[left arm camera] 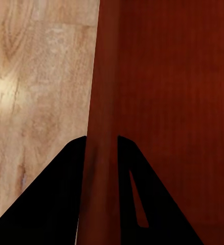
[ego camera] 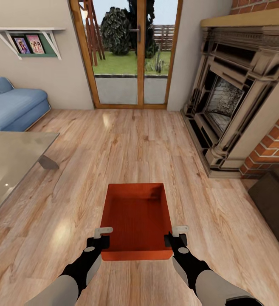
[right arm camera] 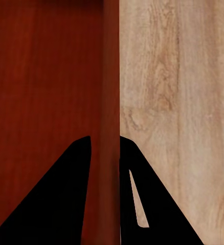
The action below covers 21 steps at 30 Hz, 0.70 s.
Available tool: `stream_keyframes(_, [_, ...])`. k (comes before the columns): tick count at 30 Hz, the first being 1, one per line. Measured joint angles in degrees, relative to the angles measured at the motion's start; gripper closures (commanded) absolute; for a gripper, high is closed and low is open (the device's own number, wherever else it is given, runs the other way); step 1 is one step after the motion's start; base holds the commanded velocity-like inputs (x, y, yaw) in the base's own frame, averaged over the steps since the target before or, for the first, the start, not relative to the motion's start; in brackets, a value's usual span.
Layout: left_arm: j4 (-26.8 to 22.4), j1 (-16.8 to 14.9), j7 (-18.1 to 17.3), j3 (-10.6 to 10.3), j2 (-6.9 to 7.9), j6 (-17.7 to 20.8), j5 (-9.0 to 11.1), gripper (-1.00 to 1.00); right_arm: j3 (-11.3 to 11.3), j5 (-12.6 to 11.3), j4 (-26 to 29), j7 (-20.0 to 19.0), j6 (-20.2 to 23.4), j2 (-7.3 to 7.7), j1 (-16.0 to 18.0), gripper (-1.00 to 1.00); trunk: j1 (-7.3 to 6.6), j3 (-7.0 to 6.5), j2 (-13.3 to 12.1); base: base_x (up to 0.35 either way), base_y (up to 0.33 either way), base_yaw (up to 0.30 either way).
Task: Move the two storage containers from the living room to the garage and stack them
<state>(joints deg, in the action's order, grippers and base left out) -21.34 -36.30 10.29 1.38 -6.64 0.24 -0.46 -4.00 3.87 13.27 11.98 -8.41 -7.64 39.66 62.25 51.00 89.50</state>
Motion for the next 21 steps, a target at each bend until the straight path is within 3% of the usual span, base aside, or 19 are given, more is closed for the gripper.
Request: stream_keyframes(21, [-0.28,-0.02,-0.01,0.03,0.02,-0.02,-0.2,1.0,-0.08,-0.19,0.21,0.08,-0.16,-0.06,-0.01,1.0,-4.61,-3.77,-8.42,0.0,0.0,0.0])
